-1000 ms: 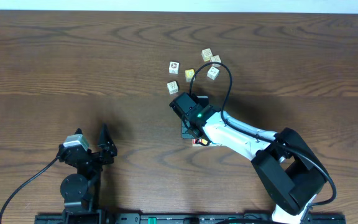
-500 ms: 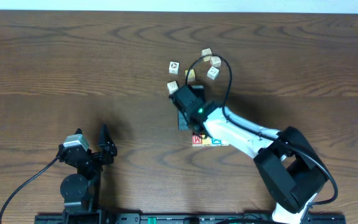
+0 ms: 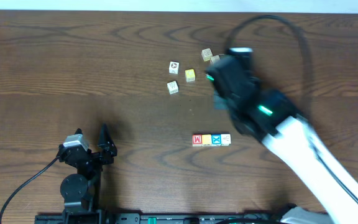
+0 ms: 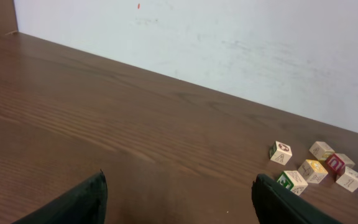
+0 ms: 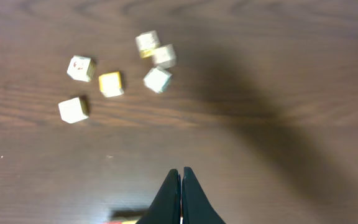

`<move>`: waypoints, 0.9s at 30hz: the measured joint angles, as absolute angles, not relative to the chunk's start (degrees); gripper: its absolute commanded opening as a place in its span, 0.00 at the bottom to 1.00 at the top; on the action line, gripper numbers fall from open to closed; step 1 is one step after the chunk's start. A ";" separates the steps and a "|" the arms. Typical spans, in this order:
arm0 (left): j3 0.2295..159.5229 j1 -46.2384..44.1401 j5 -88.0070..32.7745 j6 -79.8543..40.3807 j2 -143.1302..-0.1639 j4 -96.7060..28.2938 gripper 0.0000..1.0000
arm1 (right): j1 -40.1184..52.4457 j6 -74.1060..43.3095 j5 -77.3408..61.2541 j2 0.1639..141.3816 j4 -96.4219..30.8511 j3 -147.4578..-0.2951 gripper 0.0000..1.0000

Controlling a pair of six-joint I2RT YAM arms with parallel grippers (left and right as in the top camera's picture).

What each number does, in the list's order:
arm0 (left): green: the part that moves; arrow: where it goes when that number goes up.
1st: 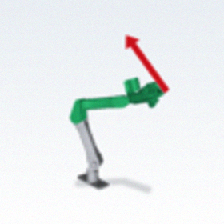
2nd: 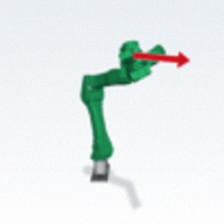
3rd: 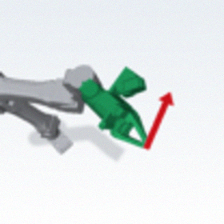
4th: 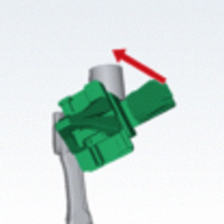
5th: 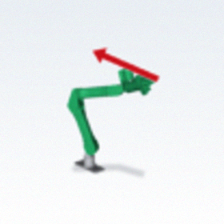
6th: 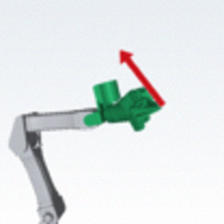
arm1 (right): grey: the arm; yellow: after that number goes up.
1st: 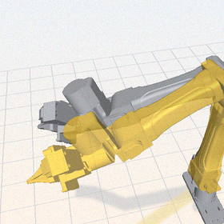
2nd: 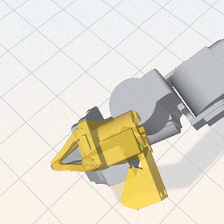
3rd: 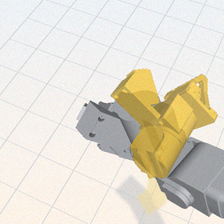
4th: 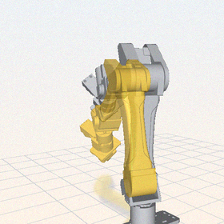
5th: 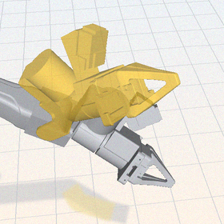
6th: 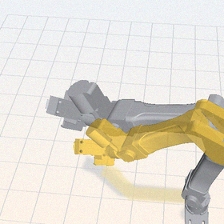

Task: Lift 4 blocks
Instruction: 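Raise the right arm and retract it to the right side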

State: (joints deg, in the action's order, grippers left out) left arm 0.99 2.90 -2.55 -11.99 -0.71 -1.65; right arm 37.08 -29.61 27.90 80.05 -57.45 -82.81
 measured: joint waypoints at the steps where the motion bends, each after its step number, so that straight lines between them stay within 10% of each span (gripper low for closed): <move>1: 0.99 2.90 -2.57 -11.99 -0.71 -1.67 0.75 | 37.08 -30.04 29.82 75.88 -61.17 -82.89 0.01; 12: 1.02 2.90 -2.55 -11.99 -0.75 -1.67 0.75 | 37.08 -39.64 35.44 48.88 -85.86 -81.65 0.07; 27: 1.04 2.90 -2.55 -11.99 -0.75 -1.69 0.75 | 36.18 -41.41 28.88 42.50 -68.64 -58.57 0.07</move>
State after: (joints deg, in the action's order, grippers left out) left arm 1.04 2.90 -2.55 -11.99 -0.75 -1.69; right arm 36.18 -41.41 28.88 42.50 -68.64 -58.57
